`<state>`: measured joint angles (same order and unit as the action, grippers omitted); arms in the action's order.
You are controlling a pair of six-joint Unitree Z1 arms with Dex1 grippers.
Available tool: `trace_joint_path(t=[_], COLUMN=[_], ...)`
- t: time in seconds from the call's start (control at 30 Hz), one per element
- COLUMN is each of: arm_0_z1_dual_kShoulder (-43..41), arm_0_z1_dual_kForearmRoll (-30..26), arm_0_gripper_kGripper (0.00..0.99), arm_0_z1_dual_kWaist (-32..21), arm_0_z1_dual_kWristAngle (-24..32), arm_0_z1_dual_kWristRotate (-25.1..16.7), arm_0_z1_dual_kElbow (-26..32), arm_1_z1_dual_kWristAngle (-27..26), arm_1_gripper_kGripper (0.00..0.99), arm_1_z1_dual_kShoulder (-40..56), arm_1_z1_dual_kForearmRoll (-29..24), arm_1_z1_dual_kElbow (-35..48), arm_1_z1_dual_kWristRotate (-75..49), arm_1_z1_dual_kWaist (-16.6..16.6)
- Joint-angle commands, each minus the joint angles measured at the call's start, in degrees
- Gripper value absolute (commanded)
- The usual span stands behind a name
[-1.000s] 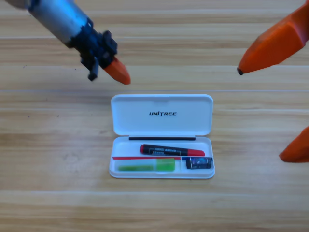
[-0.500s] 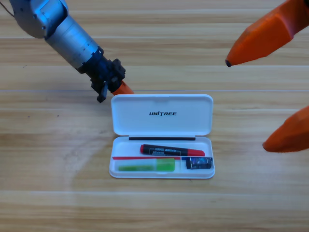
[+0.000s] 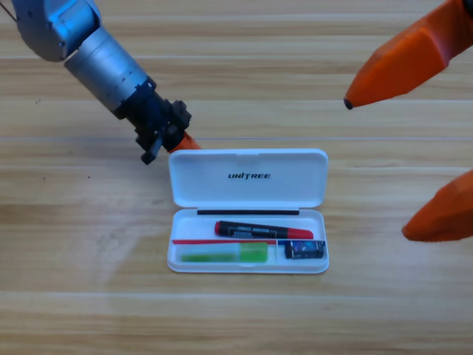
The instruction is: Clean up eraser and pencils
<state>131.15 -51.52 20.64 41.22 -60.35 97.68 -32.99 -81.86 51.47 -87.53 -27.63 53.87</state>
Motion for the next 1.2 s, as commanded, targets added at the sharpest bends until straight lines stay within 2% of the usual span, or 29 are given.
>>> trace_joint_path(t=[0.03,0.27,0.63,0.9,1.2], arm_0_z1_dual_kShoulder=[1.92,1.74,-1.68,-2.12,-2.47], arm_0_z1_dual_kForearmRoll=[-1.12,-0.07,4.68,7.58,9.69], arm_0_gripper_kGripper=[0.0,0.0,0.0,0.0,0.0], arm_0_z1_dual_kWaist=[2.48,4.94,9.42,12.32,13.2], arm_0_z1_dual_kWristAngle=[0.79,0.0,-1.76,-3.43,-4.83], arm_0_z1_dual_kWristRotate=[-1.62,-1.88,1.02,3.13,4.53], arm_0_z1_dual_kElbow=[-2.75,-5.83,-11.28,-13.3,-14.71], arm_1_z1_dual_kWristAngle=[-1.02,-1.37,-1.55,-1.72,-1.72], arm_1_gripper_kGripper=[0.989,0.989,0.989,0.989,0.989], arm_1_z1_dual_kShoulder=[-1.9,-1.9,-1.81,-1.81,-1.81], arm_1_z1_dual_kForearmRoll=[-0.67,-0.67,-0.67,-0.67,-0.67], arm_1_z1_dual_kElbow=[2.18,2.18,2.45,2.45,2.45], arm_1_z1_dual_kWristRotate=[0.38,0.64,0.91,1.0,1.0], arm_1_z1_dual_kWaist=[1.59,1.67,1.67,1.67,1.67])
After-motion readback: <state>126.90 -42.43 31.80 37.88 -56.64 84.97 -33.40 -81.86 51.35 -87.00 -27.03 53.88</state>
